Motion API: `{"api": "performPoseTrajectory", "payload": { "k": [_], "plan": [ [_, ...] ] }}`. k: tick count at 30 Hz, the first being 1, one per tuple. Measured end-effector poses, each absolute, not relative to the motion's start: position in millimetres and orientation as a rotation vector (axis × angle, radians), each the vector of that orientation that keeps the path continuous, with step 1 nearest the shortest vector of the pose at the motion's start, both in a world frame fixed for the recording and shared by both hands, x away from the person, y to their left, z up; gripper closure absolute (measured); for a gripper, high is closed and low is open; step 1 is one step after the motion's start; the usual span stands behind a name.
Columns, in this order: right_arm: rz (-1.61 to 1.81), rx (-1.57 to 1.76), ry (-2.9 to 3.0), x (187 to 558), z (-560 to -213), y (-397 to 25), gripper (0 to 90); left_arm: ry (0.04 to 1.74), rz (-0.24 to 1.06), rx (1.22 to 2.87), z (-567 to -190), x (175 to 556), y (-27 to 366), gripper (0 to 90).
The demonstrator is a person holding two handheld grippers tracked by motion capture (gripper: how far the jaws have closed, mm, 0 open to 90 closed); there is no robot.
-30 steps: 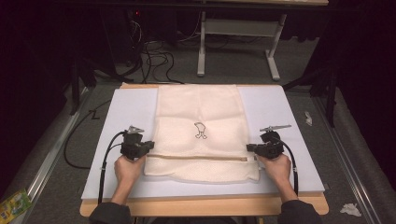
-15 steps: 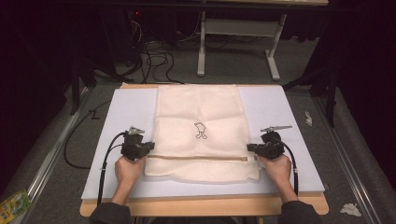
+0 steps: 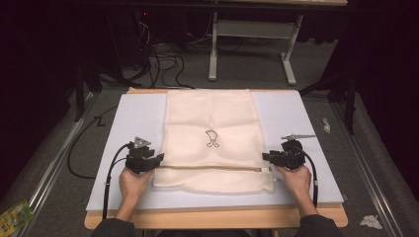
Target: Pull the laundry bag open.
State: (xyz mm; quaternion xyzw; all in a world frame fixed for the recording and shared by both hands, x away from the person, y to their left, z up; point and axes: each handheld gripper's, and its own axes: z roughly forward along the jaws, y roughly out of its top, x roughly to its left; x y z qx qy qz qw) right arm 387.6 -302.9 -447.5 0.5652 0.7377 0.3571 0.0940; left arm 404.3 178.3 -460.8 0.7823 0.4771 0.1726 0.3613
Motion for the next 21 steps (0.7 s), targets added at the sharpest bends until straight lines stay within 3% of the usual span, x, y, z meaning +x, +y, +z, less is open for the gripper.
{"api": "performPoseTrajectory", "payload": {
  "k": [4,21],
  "plan": [
    [1.098,1.705,2.15,382,-450,-307,53.2,1.203,0.494,1.99,-464,393,176,47.7],
    [0.951,1.828,2.288,389,-458,-290,53.9,1.218,0.529,2.047,-480,388,167,42.9]
  ]
}}
